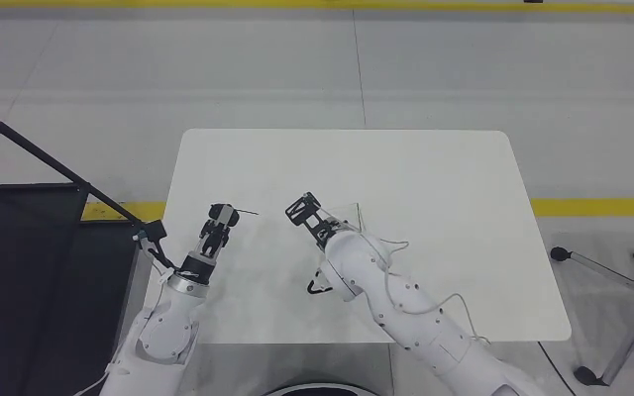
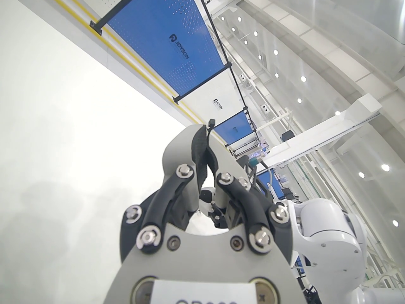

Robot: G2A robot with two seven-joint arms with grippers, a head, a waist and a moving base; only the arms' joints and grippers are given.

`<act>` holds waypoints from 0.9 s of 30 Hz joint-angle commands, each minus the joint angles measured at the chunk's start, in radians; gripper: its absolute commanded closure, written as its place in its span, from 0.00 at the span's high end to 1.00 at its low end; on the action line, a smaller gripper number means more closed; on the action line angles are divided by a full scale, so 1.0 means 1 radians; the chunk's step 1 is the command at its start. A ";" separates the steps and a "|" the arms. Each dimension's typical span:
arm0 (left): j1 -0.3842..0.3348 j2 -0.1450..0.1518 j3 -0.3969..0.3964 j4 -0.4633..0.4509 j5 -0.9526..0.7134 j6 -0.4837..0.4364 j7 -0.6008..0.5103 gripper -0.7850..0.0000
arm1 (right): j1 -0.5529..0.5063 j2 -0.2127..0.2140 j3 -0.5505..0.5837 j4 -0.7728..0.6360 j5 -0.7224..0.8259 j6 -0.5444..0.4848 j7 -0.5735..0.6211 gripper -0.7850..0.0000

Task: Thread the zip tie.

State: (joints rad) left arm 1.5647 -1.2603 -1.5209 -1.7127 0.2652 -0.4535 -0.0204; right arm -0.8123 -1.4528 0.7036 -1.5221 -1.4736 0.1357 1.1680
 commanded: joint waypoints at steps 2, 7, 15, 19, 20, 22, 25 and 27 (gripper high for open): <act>-0.001 0.000 0.001 0.000 0.001 0.001 0.001 0.00 | -0.018 -0.001 0.009 -0.020 -0.023 0.001 -0.001 0.05; -0.003 -0.001 0.003 0.002 0.003 0.001 -0.003 0.00 | -0.052 0.000 0.029 -0.067 -0.071 0.012 -0.022 0.00; -0.052 0.004 0.008 0.033 -0.032 -0.022 -0.111 0.00 | -0.180 0.025 0.116 -0.277 -0.182 0.004 -0.103 0.00; -0.108 0.012 -0.008 0.070 -0.073 -0.037 -0.214 0.00 | -0.282 0.046 0.176 -0.420 -0.201 -0.066 -0.184 0.00; -0.120 0.013 -0.006 0.077 -0.066 -0.046 -0.236 0.00 | -0.310 0.052 0.194 -0.458 -0.195 -0.099 -0.216 0.00; -0.142 0.018 -0.003 0.096 -0.057 -0.081 -0.291 0.00 | -0.372 0.067 0.240 -0.531 -0.175 -0.180 -0.290 0.00; -0.180 0.024 0.005 0.128 -0.045 -0.125 -0.371 0.00 | -0.468 0.091 0.321 -0.622 -0.141 -0.306 -0.410 0.00; -0.205 0.029 0.011 0.149 -0.037 -0.155 -0.432 0.00 | -0.527 0.105 0.376 -0.669 -0.124 -0.384 -0.482 0.00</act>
State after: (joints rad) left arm 1.3731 -1.2338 -1.5131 -1.5750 0.2231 -0.5925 -0.4153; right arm -1.3058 -1.3551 1.0476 -2.1675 -1.6054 -0.2004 0.7294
